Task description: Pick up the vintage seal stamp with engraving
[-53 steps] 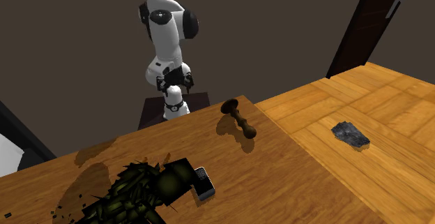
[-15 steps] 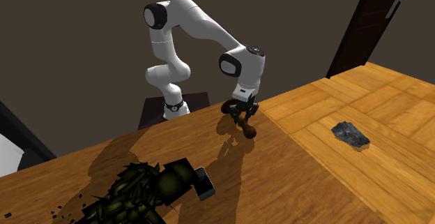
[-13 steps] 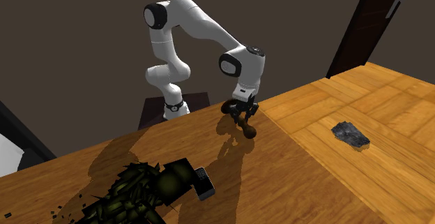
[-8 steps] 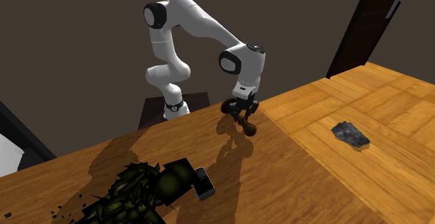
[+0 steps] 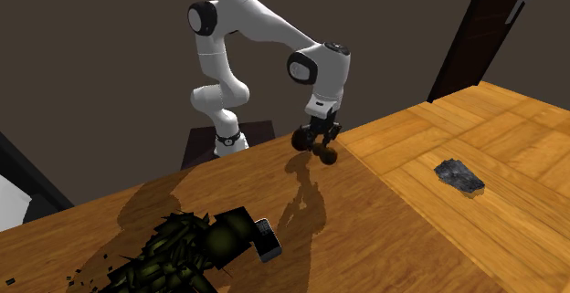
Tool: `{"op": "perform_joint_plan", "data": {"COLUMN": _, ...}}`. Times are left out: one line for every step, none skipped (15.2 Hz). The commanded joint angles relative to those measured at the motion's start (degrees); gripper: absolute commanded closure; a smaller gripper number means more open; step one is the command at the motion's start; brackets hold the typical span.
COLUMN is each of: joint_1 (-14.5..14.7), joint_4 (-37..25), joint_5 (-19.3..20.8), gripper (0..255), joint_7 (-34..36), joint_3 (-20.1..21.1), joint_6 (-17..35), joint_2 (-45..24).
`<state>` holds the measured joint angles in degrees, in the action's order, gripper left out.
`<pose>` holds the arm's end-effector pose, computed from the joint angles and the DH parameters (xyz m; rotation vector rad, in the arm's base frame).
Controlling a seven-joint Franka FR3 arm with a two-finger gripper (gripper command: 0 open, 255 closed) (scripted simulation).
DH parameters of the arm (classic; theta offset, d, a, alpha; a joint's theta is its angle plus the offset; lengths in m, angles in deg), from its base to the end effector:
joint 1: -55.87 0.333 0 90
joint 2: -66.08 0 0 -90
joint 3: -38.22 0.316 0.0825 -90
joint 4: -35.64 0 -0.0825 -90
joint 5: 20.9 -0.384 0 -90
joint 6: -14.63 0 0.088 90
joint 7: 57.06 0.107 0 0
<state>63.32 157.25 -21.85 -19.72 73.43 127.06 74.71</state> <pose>0.3691 0.3530 0.4616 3.0608 0.1214 0.0271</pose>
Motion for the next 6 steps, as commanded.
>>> {"op": "perform_joint_plan", "data": {"joint_1": -0.1, "joint_4": -1.4, "joint_5": -0.2, "gripper": 255, "joint_7": -0.3, "joint_3": -0.2, "joint_6": -1.7, "joint_2": 0.3}}
{"op": "perform_joint_plan", "data": {"joint_1": -0.1, "joint_4": -2.0, "joint_5": -0.3, "gripper": 255, "joint_7": -0.4, "joint_3": -0.3, "joint_6": -2.5, "joint_2": 0.5}}
{"op": "perform_joint_plan", "data": {"joint_1": -0.1, "joint_4": -2.6, "joint_5": -0.4, "gripper": 255, "joint_7": -0.5, "joint_3": -0.3, "joint_6": -3.2, "joint_2": 0.7}}
{"op": "perform_joint_plan", "data": {"joint_1": -0.1, "joint_4": -3.3, "joint_5": -0.4, "gripper": 255, "joint_7": -0.7, "joint_3": -0.4, "joint_6": -4.0, "joint_2": 0.9}}
{"op": "perform_joint_plan", "data": {"joint_1": -0.1, "joint_4": -3.4, "joint_5": -0.5, "gripper": 255, "joint_7": -0.7, "joint_3": -0.4, "joint_6": -4.1, "joint_2": 0.9}}
{"op": "perform_joint_plan", "data": {"joint_1": -0.1, "joint_4": -3.4, "joint_5": -0.4, "gripper": 255, "joint_7": -0.7, "joint_3": -0.4, "joint_6": -4.1, "joint_2": 0.9}}
